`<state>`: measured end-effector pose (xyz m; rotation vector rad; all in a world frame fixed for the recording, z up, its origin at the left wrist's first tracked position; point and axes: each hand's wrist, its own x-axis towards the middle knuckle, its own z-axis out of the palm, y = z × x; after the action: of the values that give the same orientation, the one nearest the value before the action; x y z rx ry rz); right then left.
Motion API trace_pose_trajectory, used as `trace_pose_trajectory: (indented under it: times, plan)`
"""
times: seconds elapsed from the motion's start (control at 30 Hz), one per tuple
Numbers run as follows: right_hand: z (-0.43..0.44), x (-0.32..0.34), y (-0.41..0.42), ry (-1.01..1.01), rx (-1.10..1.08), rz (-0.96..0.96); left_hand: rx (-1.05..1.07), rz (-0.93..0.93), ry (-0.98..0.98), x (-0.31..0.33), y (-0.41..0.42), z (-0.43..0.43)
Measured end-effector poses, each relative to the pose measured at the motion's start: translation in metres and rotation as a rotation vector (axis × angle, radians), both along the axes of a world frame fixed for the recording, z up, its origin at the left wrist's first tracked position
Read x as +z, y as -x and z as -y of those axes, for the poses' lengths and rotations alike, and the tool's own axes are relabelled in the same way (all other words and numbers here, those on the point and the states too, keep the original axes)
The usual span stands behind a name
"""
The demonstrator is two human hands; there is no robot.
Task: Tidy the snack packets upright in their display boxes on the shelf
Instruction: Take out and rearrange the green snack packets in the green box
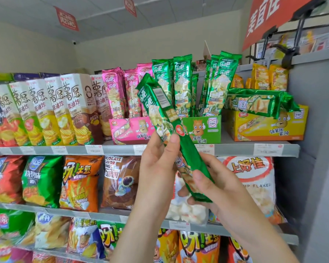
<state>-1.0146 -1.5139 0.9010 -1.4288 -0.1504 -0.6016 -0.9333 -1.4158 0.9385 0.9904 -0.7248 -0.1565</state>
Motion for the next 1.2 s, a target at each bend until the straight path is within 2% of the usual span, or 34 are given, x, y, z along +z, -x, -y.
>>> trace_pose_trajectory:
  times: [0.13, 0.27, 0.4, 0.53, 0.6, 0.7, 0.77, 0.83, 0.93, 1.0, 1.1, 1.2]
  plan:
    - [-0.004, 0.000, -0.006, 0.061, -0.133, 0.130, 0.071, 0.163, -0.163, -0.006, 0.008, 0.000]
    - [-0.007, -0.001, -0.005, 0.085, -0.217, 0.176, -0.003, 0.212, -0.134, -0.004, 0.008, -0.003]
    - [-0.005, -0.001, -0.004, 0.096, -0.257, 0.177, -0.064, 0.291, -0.148, -0.009, 0.009, -0.003]
    - [0.003, 0.002, -0.003, 0.152, -0.167, 0.120, 0.024, 0.335, -0.194, -0.015, 0.005, -0.007]
    - [0.010, 0.002, 0.000, 0.194, -0.204, 0.097, 0.054, 0.391, -0.260, -0.015, 0.000, -0.014]
    - [0.015, 0.013, 0.005, 0.208, -0.310, 0.135, 0.153, 0.526, -0.438, -0.021, -0.002, -0.024]
    - [0.015, 0.022, 0.005, 0.168, -0.291, 0.206, 0.322, 0.747, -0.593, -0.031, 0.000, -0.027]
    - [0.017, 0.028, 0.004, 0.096, -0.354, 0.291, 0.420, 0.899, -0.652, -0.040, 0.004, -0.029]
    - [0.020, 0.029, 0.004, -0.028, -0.477, 0.410, 0.485, 0.859, -0.654, -0.041, 0.003, -0.038]
    - [0.023, 0.025, 0.006, -0.151, -0.465, 0.423, 0.485, 0.790, -0.636, -0.038, 0.000, -0.048]
    - [0.028, 0.021, 0.006, -0.345, -0.376, 0.400, 0.325, 0.554, -0.452, -0.038, -0.002, -0.060]
    - [0.027, 0.016, 0.003, -0.437, -0.329, 0.353, 0.246, 0.431, -0.310, -0.040, 0.000, -0.066]
